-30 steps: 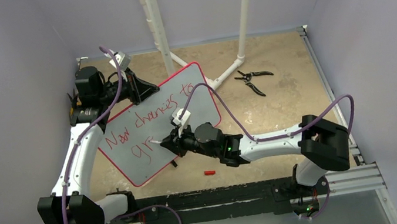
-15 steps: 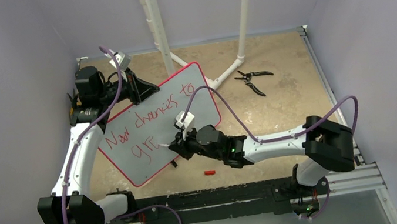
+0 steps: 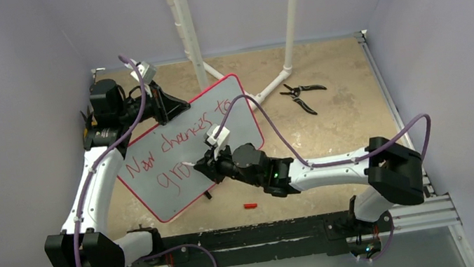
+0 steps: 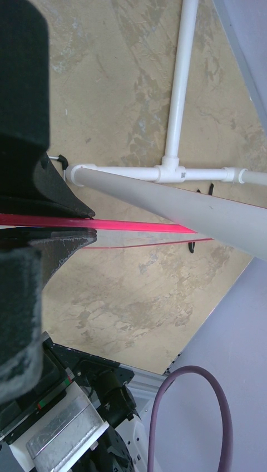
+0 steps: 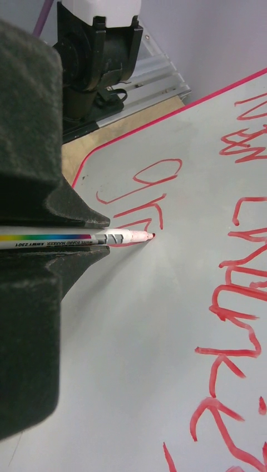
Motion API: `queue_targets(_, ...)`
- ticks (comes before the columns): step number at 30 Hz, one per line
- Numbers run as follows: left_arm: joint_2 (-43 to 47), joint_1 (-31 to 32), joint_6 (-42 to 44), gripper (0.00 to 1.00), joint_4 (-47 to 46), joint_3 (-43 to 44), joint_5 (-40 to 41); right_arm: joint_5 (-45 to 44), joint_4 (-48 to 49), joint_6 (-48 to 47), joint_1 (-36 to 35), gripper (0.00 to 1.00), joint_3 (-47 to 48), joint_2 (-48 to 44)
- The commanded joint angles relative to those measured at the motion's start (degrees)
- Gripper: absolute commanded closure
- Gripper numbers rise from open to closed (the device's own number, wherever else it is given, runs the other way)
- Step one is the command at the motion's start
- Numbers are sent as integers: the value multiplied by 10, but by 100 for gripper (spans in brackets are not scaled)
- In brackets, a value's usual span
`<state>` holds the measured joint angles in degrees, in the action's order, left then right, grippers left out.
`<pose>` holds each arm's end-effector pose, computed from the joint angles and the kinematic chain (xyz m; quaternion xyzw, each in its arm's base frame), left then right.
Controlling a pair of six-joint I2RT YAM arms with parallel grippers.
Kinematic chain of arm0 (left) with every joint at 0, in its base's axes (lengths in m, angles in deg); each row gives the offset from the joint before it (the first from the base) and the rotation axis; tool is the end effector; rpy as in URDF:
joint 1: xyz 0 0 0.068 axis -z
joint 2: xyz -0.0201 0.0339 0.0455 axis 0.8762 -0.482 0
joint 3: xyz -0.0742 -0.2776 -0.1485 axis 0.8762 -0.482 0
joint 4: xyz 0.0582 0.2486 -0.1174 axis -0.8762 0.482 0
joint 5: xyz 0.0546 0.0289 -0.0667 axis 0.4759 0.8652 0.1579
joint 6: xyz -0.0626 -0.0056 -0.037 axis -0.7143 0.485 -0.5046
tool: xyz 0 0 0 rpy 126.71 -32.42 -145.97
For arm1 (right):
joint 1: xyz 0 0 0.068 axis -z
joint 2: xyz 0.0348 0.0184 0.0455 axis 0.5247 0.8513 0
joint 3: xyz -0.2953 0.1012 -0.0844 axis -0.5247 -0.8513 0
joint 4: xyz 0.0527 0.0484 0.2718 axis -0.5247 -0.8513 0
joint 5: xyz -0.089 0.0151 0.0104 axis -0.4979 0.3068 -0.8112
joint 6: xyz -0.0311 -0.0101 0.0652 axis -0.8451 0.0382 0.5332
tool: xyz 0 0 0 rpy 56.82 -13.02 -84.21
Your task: Write a sentence on the whiteboard
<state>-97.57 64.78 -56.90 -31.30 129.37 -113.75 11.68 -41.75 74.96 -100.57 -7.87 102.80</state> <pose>0.2808 -0.0670 0.4060 0.2420 0.7282 -0.4208 0.4839 0.1504 0.3540 0.2959 -0.2650 0.7067 0.3824 0.5330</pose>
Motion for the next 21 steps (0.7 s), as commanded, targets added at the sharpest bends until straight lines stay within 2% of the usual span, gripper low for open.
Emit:
queue_targets(1, -11, -14, 10, 100, -16, -6, 49, -23, 31, -10, 5, 100, 23, 6)
queue_targets(9, -11, -15, 10, 100, -16, -6, 48, -13, 40, -9, 5, 100, -19, -56)
queue_targets(21, -12, -15, 10, 100, -15, -6, 49, -43, 7, 1, 21, 100, -17, -23)
